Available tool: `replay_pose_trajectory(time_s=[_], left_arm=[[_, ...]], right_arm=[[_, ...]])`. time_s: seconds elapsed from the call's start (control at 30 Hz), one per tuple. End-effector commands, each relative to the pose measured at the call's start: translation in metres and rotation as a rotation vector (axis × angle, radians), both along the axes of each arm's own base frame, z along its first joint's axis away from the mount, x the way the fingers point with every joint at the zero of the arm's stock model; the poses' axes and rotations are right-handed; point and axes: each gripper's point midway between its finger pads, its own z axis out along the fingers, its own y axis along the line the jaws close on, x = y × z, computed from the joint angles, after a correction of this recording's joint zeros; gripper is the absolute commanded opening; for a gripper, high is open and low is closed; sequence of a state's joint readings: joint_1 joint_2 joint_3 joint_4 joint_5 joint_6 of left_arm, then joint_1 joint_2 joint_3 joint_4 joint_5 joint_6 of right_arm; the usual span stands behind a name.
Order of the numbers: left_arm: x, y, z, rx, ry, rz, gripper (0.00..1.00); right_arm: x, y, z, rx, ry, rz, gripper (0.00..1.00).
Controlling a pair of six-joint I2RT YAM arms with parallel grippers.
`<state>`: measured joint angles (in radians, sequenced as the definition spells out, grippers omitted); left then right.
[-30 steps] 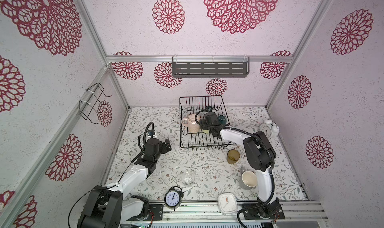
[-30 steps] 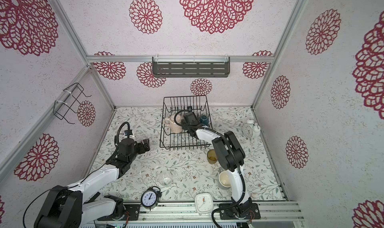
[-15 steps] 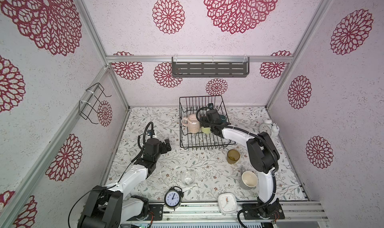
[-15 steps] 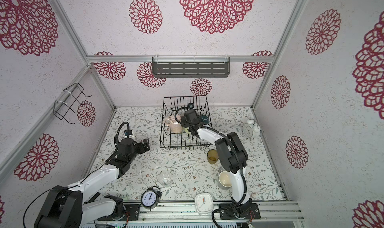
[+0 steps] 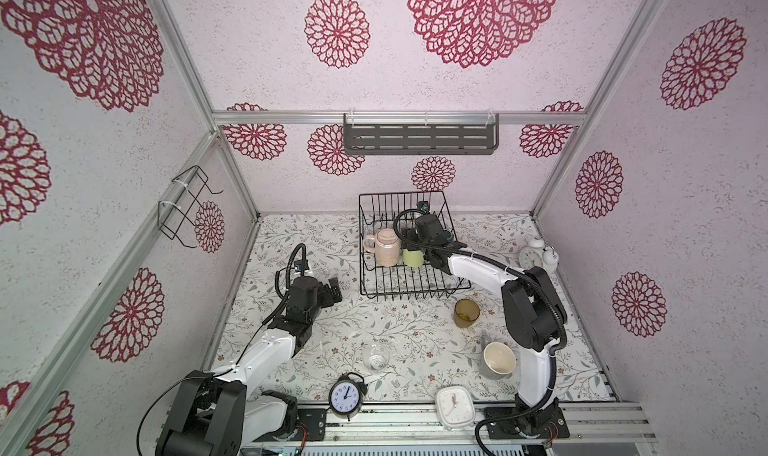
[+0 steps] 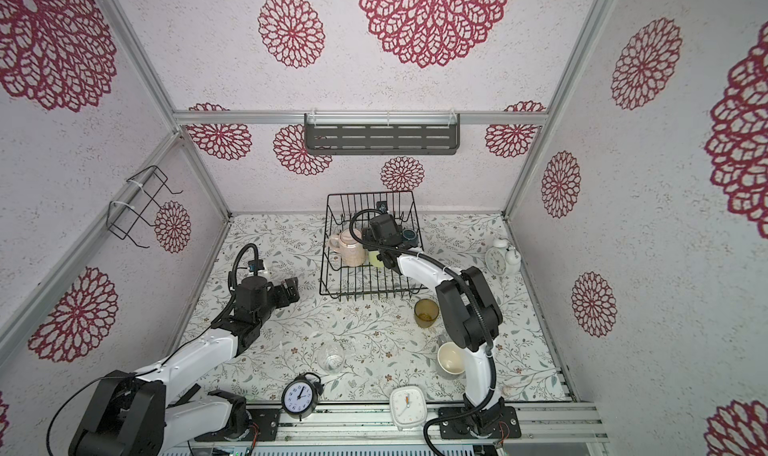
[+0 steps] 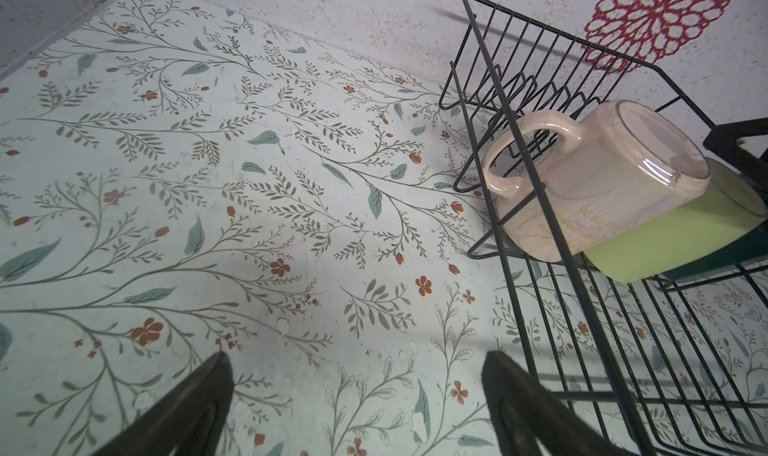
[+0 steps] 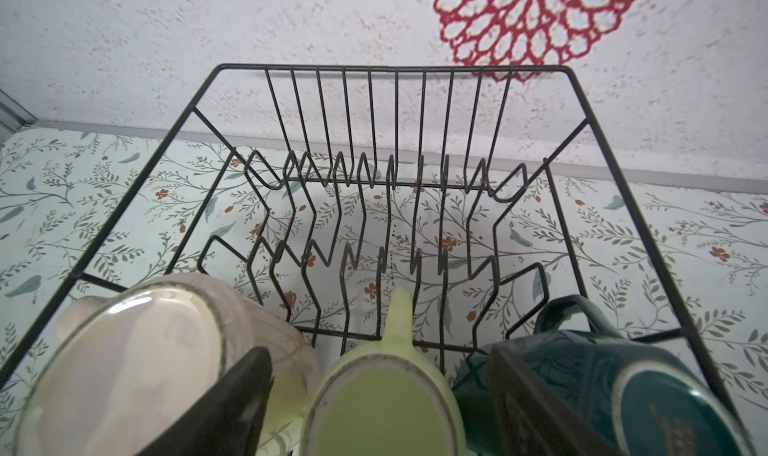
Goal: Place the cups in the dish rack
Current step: 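Open the right gripper and raise it off the light green mug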
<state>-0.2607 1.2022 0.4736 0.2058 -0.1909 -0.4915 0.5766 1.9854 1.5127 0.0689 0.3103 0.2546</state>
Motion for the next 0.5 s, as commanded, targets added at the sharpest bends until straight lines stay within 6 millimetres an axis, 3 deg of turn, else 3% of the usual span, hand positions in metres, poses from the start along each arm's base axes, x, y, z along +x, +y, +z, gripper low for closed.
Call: replay_pose_trajectory(time_s=[0.0, 0.27, 0.43, 0.47], left_arm=[[0.003, 0.002, 0.003, -0.016, -0.012, 0.013, 0.97], [0.004, 0.002, 0.006, -0.018, -0.013, 0.015, 0.97], [-0.005, -0.017, 0.010, -0.043, 0.113, -0.091, 0.97], [-0.011, -0.023, 0.009, -0.062, 0.149, -0.118, 0.98]], right_arm=[[-0.006, -0.005, 0.053, 0.054, -0.080, 0.002, 0.85], [-0.041, -0.023, 0.086, 0.065, -0.091, 0.029, 0.87], [-0.076, -0.038, 0.085, 0.072, -0.059, 0.067, 0.92], [-0.082, -0.044, 0.084, 0.062, -0.053, 0.059, 0.98]])
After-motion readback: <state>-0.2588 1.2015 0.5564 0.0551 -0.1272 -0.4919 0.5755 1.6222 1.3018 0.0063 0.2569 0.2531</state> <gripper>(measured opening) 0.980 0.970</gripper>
